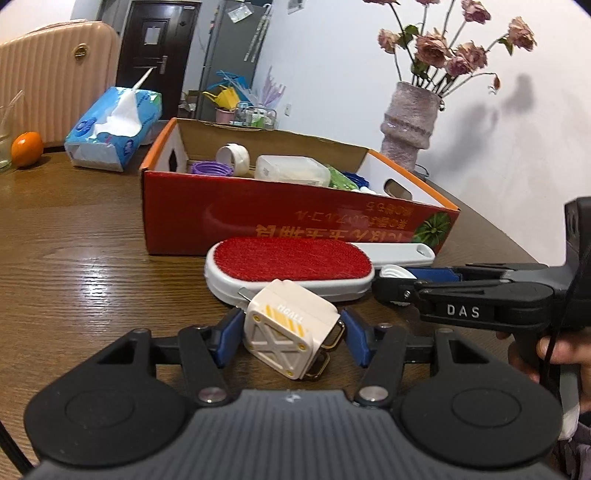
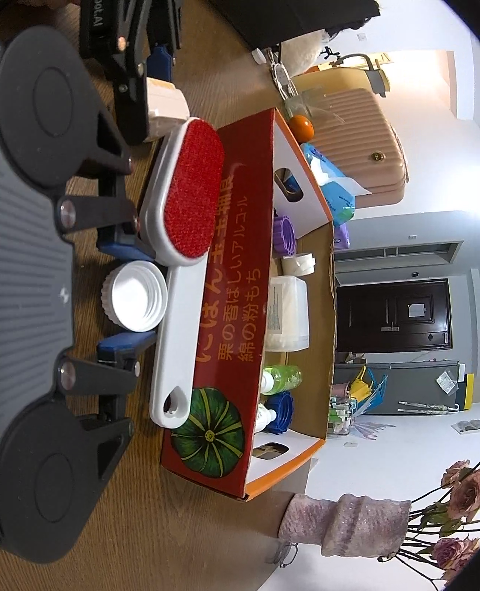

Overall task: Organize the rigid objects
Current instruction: 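Grasp the cream X-patterned cube with the left gripper while the right grasps the white bottle cap, then carry the cream cube and white cap into the cardboard box and release both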

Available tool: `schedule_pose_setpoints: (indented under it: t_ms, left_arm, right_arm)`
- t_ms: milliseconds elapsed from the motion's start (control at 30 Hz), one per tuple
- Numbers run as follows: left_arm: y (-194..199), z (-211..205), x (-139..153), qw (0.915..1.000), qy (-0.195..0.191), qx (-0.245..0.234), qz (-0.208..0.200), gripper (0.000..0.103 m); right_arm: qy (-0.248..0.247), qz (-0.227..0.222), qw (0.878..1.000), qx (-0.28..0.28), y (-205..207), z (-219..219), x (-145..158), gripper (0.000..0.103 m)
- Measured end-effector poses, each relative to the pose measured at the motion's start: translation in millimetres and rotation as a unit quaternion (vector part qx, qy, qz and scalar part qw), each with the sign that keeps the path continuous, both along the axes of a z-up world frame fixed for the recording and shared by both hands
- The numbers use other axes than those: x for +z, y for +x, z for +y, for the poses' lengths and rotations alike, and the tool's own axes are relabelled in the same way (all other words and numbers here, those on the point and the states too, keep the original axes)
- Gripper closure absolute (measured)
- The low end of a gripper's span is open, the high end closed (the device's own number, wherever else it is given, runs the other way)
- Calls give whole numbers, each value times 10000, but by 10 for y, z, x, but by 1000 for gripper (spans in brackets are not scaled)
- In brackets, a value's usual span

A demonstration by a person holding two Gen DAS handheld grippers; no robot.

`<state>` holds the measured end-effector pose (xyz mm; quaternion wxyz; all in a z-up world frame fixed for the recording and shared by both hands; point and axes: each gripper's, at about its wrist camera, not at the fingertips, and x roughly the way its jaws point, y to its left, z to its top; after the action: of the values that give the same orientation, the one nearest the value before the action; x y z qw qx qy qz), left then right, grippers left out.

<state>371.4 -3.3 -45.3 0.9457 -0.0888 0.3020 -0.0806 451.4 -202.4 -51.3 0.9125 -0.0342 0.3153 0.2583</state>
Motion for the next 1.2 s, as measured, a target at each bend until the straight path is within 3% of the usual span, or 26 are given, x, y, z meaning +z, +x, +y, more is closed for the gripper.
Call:
schedule_pose_setpoints:
  t_ms: [267, 533, 767, 967, 1200]
  left_arm:
    - [-77, -29, 19, 9995, 233, 180, -66, 46]
    - [-765, -3, 148, 9991, 21, 428, -54, 48]
    - [-1338, -44, 402, 9981, 128, 387, -459, 48]
    - [-1704, -41, 556, 9968, 111, 316, -722, 48]
    - [-1870, 21, 630, 9953, 28, 384, -885, 48]
  right_arm:
    - [133, 83, 9998, -143, -69, -65, 22, 64]
    - [294, -227, 9992, -156, -1013, -228, 319, 64]
    - [769, -337, 9959, -350, -1734, -346, 439, 64]
    - [697, -531, 9954, -386, -2133, -312, 536, 64]
    - [581, -844, 9942, -325, -2315, -211, 686, 64]
